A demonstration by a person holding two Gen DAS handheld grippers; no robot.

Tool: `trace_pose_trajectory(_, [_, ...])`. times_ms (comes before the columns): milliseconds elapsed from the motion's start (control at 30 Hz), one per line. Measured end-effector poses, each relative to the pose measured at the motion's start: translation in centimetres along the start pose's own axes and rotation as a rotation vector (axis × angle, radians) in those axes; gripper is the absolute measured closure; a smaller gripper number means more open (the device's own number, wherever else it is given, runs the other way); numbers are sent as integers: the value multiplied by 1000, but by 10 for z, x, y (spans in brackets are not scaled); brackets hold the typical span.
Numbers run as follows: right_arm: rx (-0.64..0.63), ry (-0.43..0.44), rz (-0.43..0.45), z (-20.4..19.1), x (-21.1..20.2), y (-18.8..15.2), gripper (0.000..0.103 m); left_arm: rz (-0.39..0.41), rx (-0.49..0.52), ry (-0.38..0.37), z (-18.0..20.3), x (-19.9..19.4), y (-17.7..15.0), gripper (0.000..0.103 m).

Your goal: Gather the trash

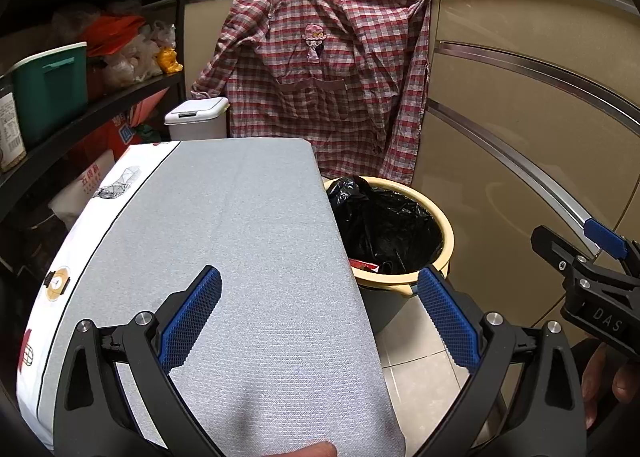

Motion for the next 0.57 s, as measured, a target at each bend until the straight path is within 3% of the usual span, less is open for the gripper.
trace_pose_trajectory(567, [1, -2, 0, -2, 0, -1, 5, -8, -6, 3, -1, 1, 5, 8])
Point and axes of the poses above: each gripper's, at about its wrist camera, not at the fingertips, and x roughly the way its jaws point, z to its right, y to its top, the point moved 5 cm from there along x, roughly the way its jaws point, and after that the axes turned 7 degrees about y, right-handed, at the moved point
